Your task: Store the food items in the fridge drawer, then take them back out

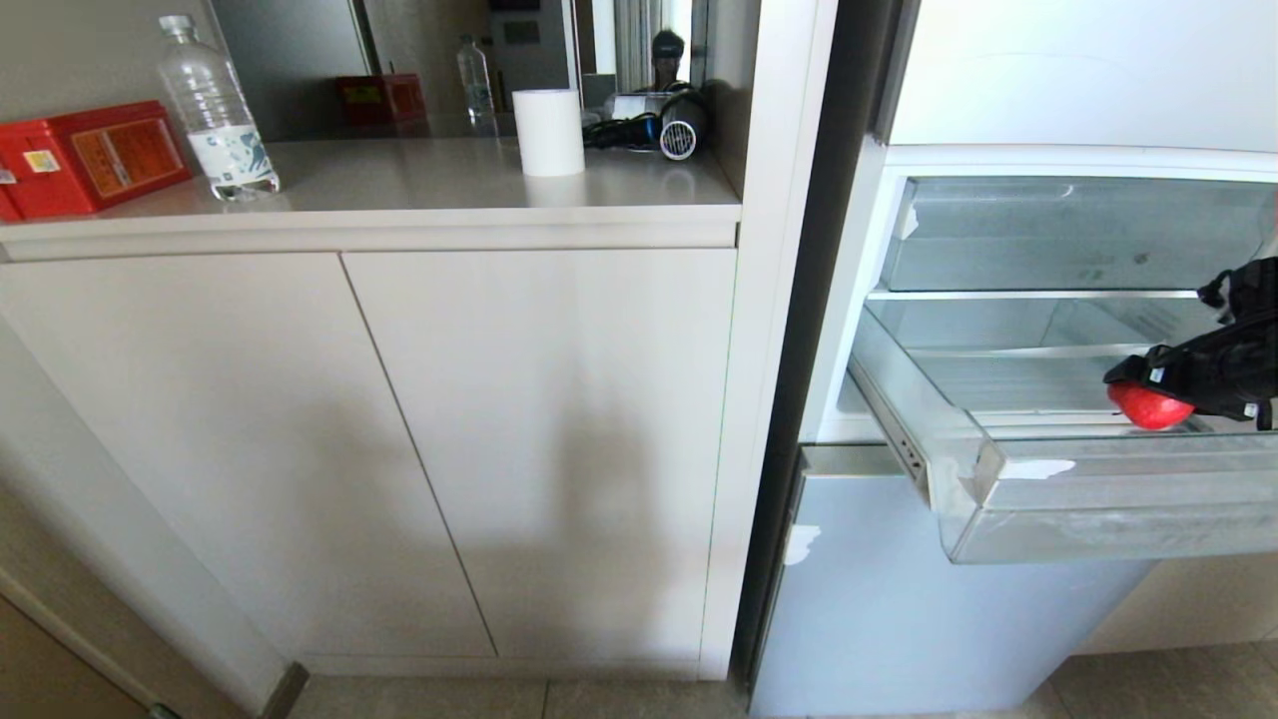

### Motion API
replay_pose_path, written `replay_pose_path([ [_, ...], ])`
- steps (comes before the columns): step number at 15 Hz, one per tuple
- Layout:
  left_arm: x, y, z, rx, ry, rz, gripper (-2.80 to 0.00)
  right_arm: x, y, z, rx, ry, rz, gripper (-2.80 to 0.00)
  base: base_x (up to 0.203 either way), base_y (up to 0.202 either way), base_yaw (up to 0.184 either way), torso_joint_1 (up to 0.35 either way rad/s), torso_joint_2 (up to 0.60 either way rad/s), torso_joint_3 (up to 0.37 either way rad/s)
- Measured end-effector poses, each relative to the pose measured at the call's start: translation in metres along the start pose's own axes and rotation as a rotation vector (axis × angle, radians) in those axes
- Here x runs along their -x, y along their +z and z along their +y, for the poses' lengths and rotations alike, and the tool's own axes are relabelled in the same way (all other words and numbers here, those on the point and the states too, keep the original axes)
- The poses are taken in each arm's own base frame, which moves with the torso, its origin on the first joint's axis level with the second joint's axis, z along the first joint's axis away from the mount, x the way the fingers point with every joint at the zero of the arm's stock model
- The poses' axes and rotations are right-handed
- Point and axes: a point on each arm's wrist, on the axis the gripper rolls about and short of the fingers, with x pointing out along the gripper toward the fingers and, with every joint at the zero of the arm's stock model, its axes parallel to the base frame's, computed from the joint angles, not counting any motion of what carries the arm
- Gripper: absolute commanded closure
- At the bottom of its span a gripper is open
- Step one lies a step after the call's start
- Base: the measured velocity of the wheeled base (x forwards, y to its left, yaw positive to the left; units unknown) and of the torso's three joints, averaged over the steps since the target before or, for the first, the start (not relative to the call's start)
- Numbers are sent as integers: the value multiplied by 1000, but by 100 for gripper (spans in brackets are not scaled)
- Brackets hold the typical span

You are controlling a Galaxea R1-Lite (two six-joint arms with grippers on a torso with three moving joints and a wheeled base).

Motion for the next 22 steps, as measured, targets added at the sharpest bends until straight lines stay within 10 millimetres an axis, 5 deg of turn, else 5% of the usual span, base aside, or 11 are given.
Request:
replay_pose_path([
  [4, 0, 0, 0, 0, 0, 0, 0, -1, -1, 0, 1, -3, 11, -280, 0, 0, 0, 0, 0, 0],
  [5, 0, 0, 0, 0, 0, 0, 0, 0, -2, 0, 0, -5, 21, -198, 0, 0, 0, 0, 0, 0],
  [6, 0, 0, 0, 0, 0, 0, 0, 0, -3, 0, 0, -6, 26, 0, 0, 0, 0, 0, 0, 0],
  [14, 0, 0, 0, 0, 0, 0, 0, 2, -1, 1, -1, 0, 16, 0, 0, 0, 0, 0, 0, 0],
  [22, 0, 0, 0, 0, 0, 0, 0, 62, 28, 11, -33, 89, -89, 0, 0, 0, 0, 0, 0, 0],
])
